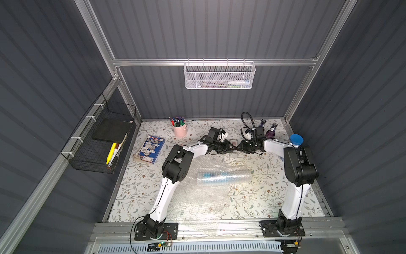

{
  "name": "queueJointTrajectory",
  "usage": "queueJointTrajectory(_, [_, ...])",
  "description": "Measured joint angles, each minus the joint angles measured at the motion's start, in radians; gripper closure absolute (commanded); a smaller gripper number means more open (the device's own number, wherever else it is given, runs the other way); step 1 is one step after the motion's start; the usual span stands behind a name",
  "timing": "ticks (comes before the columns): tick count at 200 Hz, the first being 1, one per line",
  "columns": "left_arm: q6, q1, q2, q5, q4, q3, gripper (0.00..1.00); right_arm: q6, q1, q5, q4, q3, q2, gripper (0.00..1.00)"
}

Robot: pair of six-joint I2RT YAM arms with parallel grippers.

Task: Wrap wine bottles in bubble wrap
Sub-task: Tear off the tape using the Tape Cutter.

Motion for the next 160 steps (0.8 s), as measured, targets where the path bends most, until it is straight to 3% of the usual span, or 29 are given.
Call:
queueJointTrajectory(48, [-0.027, -0.002, 0.023, 0.024, 0.036, 0.008, 0.74, 0.000, -0.001, -0.004, 0.014, -0.010, -0.003, 0.76])
queueJointTrajectory(114, [-0.052, -0.003, 0.029, 0.036, 0.030, 0.017, 1.00, 0.000, -0.003, 0.000, 0.014, -0.019, -0.012, 0.75])
queueJointTrajectory(160, [-0.053, -0.004, 0.032, 0.054, 0.012, 0.028, 1.00, -0.004, -0.016, 0.005, -0.002, -0.037, -0.031, 0.75])
